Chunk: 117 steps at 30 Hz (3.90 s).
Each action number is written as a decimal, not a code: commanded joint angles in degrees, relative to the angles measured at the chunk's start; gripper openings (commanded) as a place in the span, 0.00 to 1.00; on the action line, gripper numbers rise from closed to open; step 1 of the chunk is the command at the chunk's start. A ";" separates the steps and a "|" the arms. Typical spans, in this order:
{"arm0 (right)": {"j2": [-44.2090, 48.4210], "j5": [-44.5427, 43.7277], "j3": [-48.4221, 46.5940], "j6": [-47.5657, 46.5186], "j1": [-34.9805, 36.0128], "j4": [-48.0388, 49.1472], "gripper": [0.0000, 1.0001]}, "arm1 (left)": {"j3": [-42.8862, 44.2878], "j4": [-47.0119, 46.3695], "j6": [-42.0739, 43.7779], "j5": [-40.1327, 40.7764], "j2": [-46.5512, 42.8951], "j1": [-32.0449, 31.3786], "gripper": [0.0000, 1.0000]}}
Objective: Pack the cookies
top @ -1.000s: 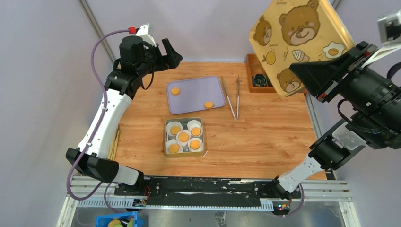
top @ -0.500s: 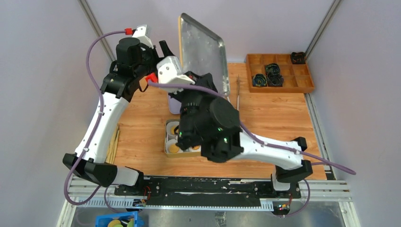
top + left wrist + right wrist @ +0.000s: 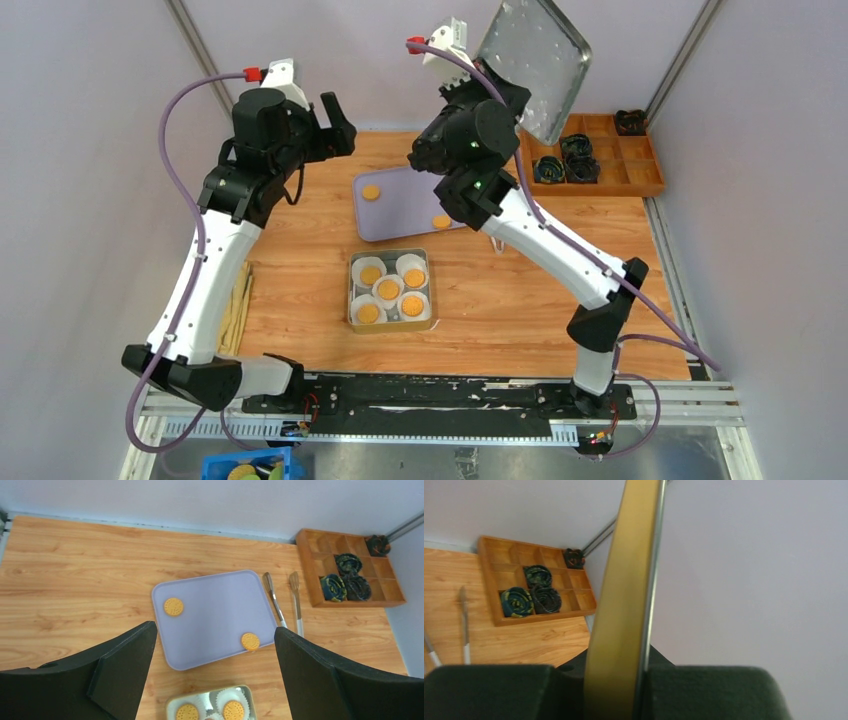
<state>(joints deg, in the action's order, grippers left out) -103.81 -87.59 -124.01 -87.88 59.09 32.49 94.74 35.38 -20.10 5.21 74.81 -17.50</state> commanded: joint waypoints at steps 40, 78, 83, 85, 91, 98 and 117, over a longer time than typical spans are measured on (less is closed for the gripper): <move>-2.98 -9.62 -3.49 -44.10 12.20 55.75 0.01 | -2.42 1.30 1.30 -2.31 -1.91 -0.43 0.94; 28.11 -6.15 -7.13 29.65 94.45 -6.37 0.00 | -0.61 0.50 2.51 -3.54 -4.67 -0.43 0.95; 17.97 -4.64 -24.16 23.65 94.91 -11.34 0.00 | -0.09 1.26 3.21 -2.66 -4.91 -0.43 0.95; 16.25 -2.64 -26.11 21.45 94.92 -10.60 0.00 | 0.28 1.46 3.32 -2.50 -4.94 -0.43 0.95; 24.16 7.95 -16.00 34.87 95.22 -19.92 0.00 | 1.64 1.93 3.29 -2.54 -4.84 -0.43 0.95; 18.92 6.04 -21.79 28.74 95.33 -18.20 0.00 | 3.12 4.07 4.54 -1.15 -4.81 -0.43 0.95; 11.64 -7.71 -12.54 6.81 48.82 -10.59 0.00 | 1.92 4.09 2.61 -1.31 -5.61 -0.39 0.95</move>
<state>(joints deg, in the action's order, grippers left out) -84.71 -87.59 -139.59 -68.27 119.07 17.76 96.60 39.24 -17.19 3.29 70.50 -17.50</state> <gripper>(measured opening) 0.155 0.952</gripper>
